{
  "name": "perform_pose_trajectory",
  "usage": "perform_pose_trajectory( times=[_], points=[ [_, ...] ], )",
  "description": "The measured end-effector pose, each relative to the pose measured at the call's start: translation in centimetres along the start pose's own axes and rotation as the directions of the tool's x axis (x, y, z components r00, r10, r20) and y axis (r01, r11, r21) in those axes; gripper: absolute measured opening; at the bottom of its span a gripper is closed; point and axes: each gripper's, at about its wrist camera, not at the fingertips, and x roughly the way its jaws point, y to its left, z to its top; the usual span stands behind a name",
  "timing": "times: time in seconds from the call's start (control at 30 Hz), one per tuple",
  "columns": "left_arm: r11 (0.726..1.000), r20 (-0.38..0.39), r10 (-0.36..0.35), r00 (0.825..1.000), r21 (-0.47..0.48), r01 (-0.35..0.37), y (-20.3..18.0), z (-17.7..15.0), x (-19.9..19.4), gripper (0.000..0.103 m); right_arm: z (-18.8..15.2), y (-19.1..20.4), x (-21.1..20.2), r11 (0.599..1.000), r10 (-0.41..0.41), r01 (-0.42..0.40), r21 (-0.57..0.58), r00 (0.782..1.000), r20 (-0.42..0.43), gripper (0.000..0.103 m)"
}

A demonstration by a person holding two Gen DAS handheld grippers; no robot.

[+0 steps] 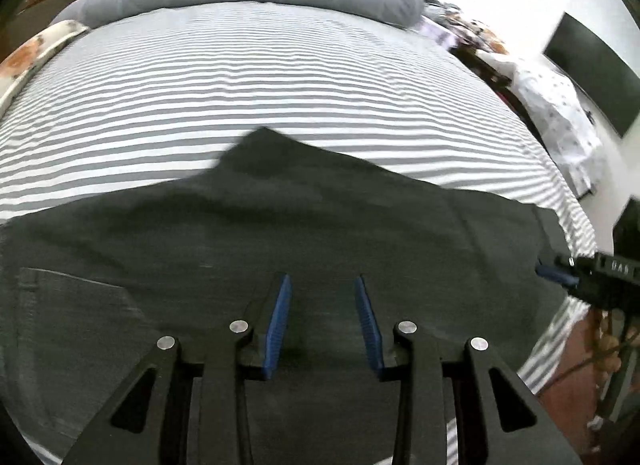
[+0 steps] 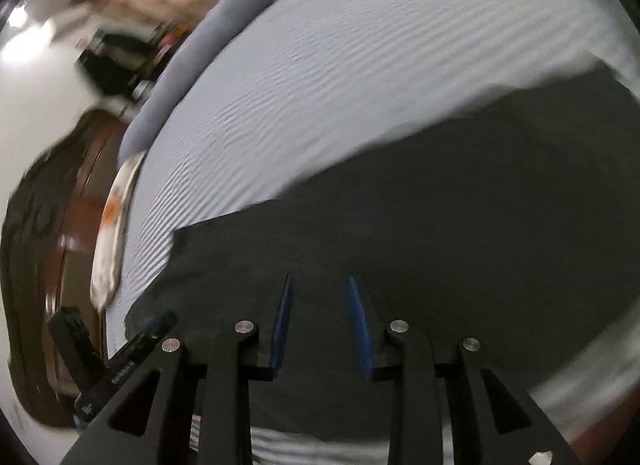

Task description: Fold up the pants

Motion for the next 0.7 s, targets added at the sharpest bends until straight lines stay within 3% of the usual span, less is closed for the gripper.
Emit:
perform_pose_trajectory(
  times=[0.17, 0.3, 0.53, 0.7],
  points=[
    [0.998, -0.014, -0.035, 0.999, 0.042, 0.036, -4.0, -0.1, 0.8, 0.036, -1.0, -7.2, -4.2, 0.986, -0.025, 0.012, 0.164, 0.997, 0.073, 0.029],
    [0.995, -0.037, -0.054, 0.998, 0.082, 0.057, -6.9, -0.3, 1.3, 0.036, -1.7, -10.9, -5.0, 0.967, -0.005, -0.020, 0.254, 0.995, 0.096, 0.029],
    [0.978, -0.087, -0.038, 0.995, 0.203, 0.055, -11.0, -1.8, 3.1, 0.036, -1.2, -15.1, -4.8, 0.934, 0.031, -0.083, 0.347, 0.987, 0.155, 0.028],
    [0.974, -0.108, -0.013, 0.994, 0.223, 0.036, -11.5, -2.3, 4.0, 0.036, -0.7, -16.6, -5.2, 0.914, 0.044, -0.126, 0.385, 0.976, 0.214, 0.023]
  ],
)
